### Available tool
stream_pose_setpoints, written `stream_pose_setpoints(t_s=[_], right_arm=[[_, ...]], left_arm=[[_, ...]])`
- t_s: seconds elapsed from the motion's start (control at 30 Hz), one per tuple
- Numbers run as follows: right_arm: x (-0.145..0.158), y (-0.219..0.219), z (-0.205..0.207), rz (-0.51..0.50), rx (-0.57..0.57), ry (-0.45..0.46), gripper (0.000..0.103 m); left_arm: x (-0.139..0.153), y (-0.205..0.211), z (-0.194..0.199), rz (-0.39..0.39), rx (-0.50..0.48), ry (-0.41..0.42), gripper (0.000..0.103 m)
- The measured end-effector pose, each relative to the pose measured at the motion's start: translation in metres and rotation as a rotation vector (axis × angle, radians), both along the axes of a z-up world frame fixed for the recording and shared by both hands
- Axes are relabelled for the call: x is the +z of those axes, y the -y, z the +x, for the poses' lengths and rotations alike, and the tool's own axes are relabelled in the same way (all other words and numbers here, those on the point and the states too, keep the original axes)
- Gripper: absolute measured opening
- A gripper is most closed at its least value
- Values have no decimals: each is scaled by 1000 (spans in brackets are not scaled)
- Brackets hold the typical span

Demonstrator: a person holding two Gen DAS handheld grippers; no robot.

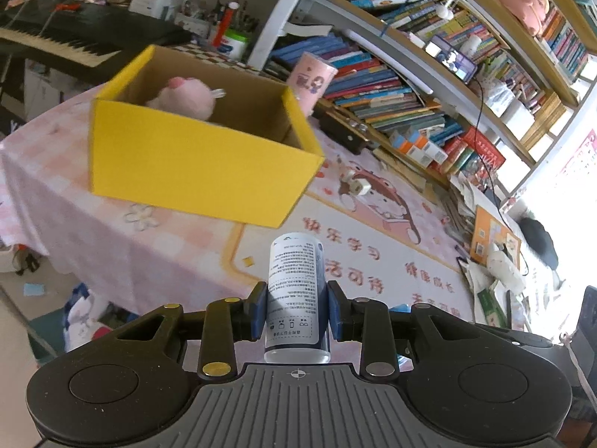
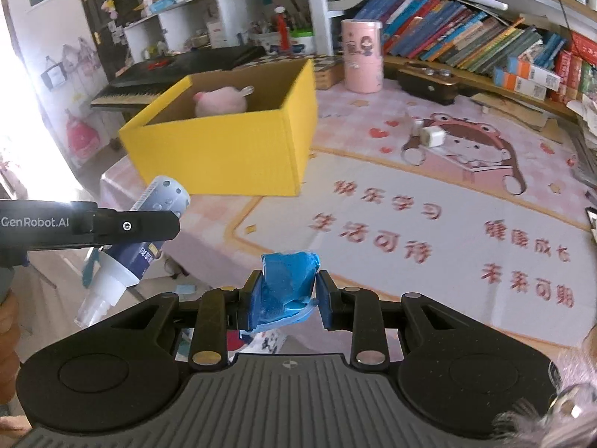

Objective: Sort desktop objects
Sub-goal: 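Carry the spray bottle with the left tool while the right tool carries the blue piece to the yellow box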

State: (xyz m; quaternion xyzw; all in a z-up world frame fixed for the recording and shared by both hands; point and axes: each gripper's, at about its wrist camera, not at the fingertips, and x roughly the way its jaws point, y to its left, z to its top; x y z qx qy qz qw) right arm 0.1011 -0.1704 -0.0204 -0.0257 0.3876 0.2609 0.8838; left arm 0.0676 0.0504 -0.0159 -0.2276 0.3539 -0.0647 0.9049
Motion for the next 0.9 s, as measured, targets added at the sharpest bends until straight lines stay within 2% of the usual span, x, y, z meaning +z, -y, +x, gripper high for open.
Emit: stream_pose_setpoints(t_s=[0.47, 0.9], right_arm=[[1, -44, -30, -12, 64, 4, 28], [-1, -56, -30, -23, 84, -12, 28]], left_arm=[[2, -44, -40, -19, 60, 26, 31], [-1, -52, -38, -24, 61, 15, 31]])
